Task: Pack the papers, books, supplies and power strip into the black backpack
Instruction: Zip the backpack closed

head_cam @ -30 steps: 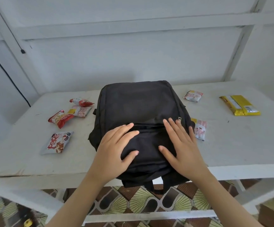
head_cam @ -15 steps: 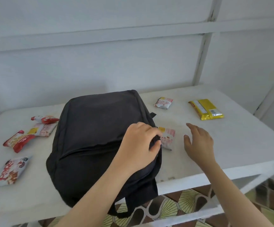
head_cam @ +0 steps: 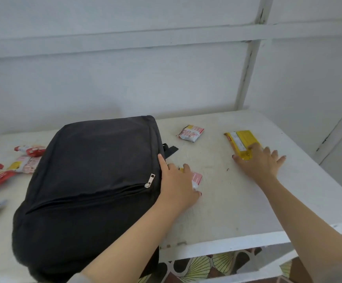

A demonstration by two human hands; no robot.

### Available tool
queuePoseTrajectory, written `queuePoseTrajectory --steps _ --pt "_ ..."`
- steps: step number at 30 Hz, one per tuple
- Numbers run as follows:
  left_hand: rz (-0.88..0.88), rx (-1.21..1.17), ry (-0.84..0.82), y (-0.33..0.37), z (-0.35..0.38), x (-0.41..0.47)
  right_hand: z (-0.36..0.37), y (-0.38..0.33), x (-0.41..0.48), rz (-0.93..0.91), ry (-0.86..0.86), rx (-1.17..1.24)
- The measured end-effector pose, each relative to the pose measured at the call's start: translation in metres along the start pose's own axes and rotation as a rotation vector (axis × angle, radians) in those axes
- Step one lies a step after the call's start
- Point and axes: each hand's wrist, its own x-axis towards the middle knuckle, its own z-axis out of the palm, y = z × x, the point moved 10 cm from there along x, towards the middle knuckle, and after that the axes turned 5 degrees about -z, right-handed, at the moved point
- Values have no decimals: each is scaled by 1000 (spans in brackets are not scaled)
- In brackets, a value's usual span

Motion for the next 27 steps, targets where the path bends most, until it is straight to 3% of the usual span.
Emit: queuePoseTrajectory --steps 4,7,10,14,16,19,27 --pt "-32 -313 120 -7 -18 -3 -13 2 5 -36 127 103" --pt "-39 -772 148 -21 -33 -5 -29 4 -1 -31 220 253" --pt "-51 -1277 108 -39 -48 -16 -36 7 -11 61 196 604" --pt "-22 -1521 261 -81 -76 -43 -34 -12 -28 138 110 1143" --pt "-25 -1466 304 -106 -84 -56 -37 -37 -41 99 21 1321" --pt "-5 -1191 317 -140 -83 -80 -39 -76 -68 23 -128 1455" --pt "27 -841 61 -192 -44 -143 -28 -132 -134 -70 -233 1509"
